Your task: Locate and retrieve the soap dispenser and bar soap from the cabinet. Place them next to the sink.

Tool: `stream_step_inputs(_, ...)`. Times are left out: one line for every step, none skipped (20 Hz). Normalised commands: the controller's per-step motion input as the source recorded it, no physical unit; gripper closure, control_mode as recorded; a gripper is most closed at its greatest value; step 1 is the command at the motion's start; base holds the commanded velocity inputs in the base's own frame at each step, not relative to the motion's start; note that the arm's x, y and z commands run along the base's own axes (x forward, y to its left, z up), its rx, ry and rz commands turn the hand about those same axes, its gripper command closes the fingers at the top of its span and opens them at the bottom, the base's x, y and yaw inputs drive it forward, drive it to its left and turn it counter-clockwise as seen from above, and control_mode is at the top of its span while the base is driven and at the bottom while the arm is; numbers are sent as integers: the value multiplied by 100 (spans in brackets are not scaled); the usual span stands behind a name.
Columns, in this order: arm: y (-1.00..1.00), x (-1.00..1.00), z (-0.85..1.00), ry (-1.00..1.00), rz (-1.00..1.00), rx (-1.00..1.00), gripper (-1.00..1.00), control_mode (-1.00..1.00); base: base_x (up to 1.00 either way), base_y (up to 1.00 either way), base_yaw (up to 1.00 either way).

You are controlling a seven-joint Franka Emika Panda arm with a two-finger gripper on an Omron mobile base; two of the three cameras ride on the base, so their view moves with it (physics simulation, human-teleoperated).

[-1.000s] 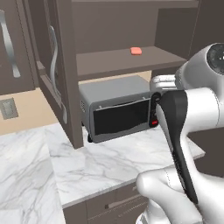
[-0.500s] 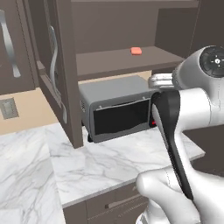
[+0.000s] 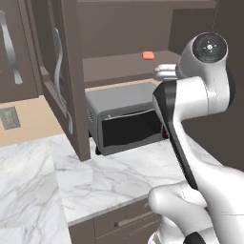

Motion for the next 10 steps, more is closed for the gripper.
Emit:
stream_step_inputs(0, 51, 13, -1, -4, 0, -100, -100, 0, 0, 0)
stream_step_inputs(-4, 51, 13, 0, -4, 0, -100, -100, 0, 0, 0)
stream_step_inputs(-8, 47, 17, -2, -2, 0, -100, -100, 0, 0, 0)
stream_step_inputs(-8, 46, 16, -2, -2, 0, -100, -100, 0, 0, 0)
stream_step_inputs(-8, 47, 13, -2, -2, 0, -100, -100, 0, 0, 0)
stream_step_inputs(-9, 46, 12, -2, -2, 0, -100, -100, 0, 0, 0)
stream_step_inputs(-11, 47, 13, -1, -3, 0, -100, -100, 0, 0, 0)
stream_step_inputs(-12, 47, 13, -1, -3, 0, -100, -100, 0, 0, 0)
stream_step_inputs(-11, 46, 12, -1, -3, 0, -100, -100, 0, 0, 0)
stream_step_inputs(-13, 45, 11, -1, -3, 0, -100, -100, 0, 0, 0)
